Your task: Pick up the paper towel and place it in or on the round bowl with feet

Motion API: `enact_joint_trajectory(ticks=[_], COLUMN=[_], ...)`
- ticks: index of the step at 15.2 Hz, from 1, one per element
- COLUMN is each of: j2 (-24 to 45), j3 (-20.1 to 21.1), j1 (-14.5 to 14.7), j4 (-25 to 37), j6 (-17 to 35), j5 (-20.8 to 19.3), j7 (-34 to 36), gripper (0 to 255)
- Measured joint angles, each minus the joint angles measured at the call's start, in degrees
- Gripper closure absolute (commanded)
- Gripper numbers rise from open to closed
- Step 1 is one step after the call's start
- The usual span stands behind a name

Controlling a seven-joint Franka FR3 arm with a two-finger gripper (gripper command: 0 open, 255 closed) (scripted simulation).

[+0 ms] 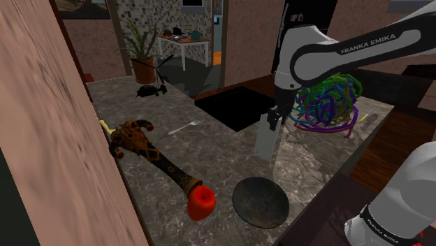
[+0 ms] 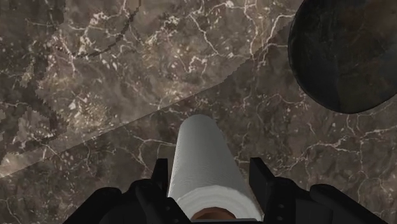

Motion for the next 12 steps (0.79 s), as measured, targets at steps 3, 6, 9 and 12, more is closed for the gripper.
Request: enact_joint_trajectory(ticks=[3, 6, 9, 12], j2=[-0.8, -1.5, -2.0, -2.5], j3=[-0.2, -0.2, -0.3, -0.5], j1=[0.0, 0.0, 0.0, -0.1], j4=[1.9, 3.7, 5.6, 7.5], j6=[-2.7, -5.2, -7.6, -9.9], j5=[0.0, 0.0, 0.0, -0.1], j7=[-0.2, -0.1, -0.1, -0.2], gripper=[255, 255, 255, 255])
